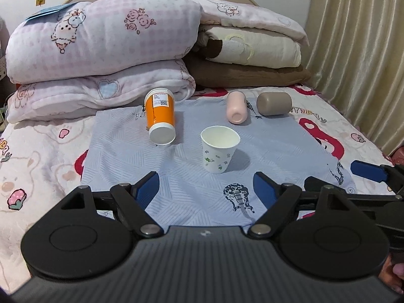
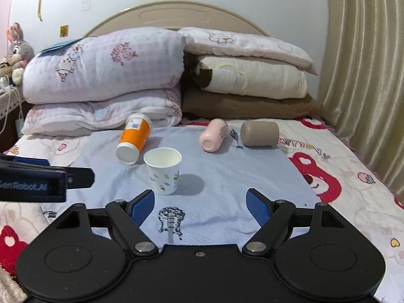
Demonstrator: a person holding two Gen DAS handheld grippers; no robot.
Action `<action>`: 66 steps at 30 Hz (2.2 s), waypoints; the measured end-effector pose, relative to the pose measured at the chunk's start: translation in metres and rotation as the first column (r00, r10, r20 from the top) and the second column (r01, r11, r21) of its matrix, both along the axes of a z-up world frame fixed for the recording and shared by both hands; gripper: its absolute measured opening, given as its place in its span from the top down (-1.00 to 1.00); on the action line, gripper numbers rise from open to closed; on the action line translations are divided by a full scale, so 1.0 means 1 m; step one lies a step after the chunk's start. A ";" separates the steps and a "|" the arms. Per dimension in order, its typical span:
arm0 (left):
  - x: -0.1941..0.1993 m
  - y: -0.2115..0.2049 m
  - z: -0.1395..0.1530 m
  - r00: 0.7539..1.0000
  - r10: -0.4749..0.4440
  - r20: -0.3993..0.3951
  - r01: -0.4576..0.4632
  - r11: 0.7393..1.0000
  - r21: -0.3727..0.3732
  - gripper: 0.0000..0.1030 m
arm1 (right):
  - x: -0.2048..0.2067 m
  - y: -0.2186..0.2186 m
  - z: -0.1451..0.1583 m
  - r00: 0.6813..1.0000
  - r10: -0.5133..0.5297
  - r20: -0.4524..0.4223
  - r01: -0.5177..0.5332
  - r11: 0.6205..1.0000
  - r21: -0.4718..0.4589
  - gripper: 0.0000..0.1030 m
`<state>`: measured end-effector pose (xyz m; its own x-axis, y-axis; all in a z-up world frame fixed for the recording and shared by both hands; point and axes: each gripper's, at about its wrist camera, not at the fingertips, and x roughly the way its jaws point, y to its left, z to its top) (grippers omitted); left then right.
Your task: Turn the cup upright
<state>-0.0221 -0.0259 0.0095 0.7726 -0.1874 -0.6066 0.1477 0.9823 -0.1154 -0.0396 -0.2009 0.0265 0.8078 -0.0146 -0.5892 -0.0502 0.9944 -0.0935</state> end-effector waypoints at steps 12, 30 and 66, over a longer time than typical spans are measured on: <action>-0.001 0.002 -0.003 0.999 0.029 0.016 -0.029 0.999 0.014 -0.96 | 0.003 -0.010 0.000 0.993 -0.119 -0.003 0.119 0.993 0.003 -0.95; 0.006 0.003 -0.009 0.998 0.055 -0.043 -0.055 0.998 0.011 -1.00 | 0.003 -0.012 0.000 0.991 -0.131 -0.018 0.131 0.991 0.003 -0.95; 0.007 0.000 -0.011 0.995 0.064 -0.079 -0.062 0.998 0.021 -1.00 | 0.003 -0.016 -0.001 0.990 -0.140 -0.017 0.140 0.990 -0.001 -0.95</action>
<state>-0.0154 -0.0259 -0.0017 0.7319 -0.1277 -0.6693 0.0764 0.9915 -0.1056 -0.0362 -0.2169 0.0254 0.7876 -0.1270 -0.6030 0.0881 0.9917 -0.0937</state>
